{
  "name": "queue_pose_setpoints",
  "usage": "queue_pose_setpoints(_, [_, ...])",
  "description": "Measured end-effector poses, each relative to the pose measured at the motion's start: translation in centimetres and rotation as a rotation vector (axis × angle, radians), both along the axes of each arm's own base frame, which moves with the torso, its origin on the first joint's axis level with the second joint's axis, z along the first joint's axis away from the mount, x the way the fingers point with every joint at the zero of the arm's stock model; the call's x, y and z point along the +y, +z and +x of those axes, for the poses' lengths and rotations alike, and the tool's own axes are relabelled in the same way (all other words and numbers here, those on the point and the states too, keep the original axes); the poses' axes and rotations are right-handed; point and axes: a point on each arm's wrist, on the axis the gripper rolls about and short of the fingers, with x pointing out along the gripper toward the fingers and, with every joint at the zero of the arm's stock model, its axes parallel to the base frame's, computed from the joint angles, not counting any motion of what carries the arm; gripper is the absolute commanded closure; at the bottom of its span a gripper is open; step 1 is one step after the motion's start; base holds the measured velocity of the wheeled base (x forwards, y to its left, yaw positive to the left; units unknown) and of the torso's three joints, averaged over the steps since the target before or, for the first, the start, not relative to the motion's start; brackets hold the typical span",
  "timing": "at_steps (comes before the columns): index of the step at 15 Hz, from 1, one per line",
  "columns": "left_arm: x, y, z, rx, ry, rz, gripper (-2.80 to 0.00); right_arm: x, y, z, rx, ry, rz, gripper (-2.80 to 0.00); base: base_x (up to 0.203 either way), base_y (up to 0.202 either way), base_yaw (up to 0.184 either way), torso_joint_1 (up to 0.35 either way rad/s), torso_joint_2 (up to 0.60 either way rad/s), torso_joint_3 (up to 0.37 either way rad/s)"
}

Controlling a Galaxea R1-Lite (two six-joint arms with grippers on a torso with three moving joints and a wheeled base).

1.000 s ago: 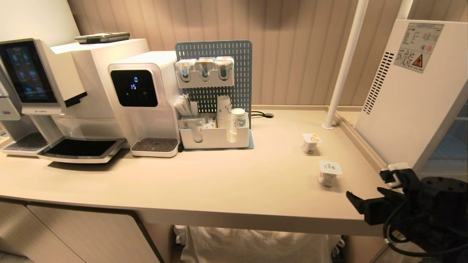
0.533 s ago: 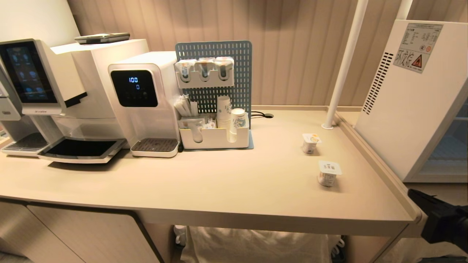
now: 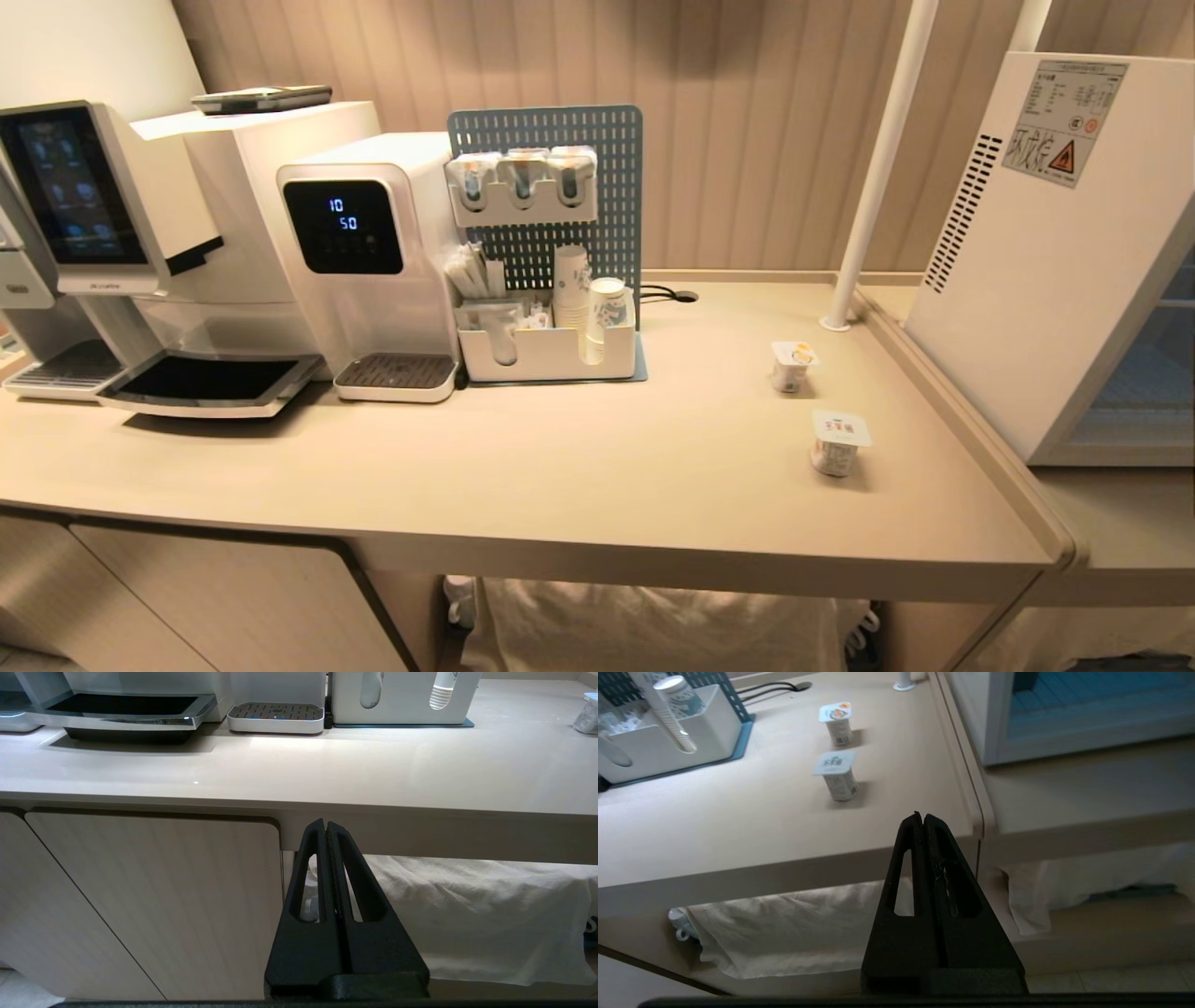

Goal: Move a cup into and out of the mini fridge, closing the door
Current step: Close the freezer door

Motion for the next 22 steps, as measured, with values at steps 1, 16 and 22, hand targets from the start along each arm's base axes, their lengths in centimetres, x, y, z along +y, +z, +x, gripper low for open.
queue_pose_setpoints(1, [0.0,0.0,0.0,0.000,0.000,0.000,0.00,0.1,-0.5,-1.2,0.006,-0.030,0.006,0.00,0.000,0.000,0.000,0.000,0.00,0.000])
queue_pose_setpoints(16, [0.0,0.0,0.0,0.000,0.001,0.001,0.00,0.5,-10.3,-1.8,-0.128,0.118,-0.146,0.00,0.000,0.000,0.000,0.000,0.00,0.000])
queue_pose_setpoints(22, [0.0,0.0,0.0,-0.001,0.000,0.000,0.00,0.5,-10.3,-1.8,-0.128,0.116,-0.136,0.00,-0.172,0.000,0.000,0.001,0.00,0.001])
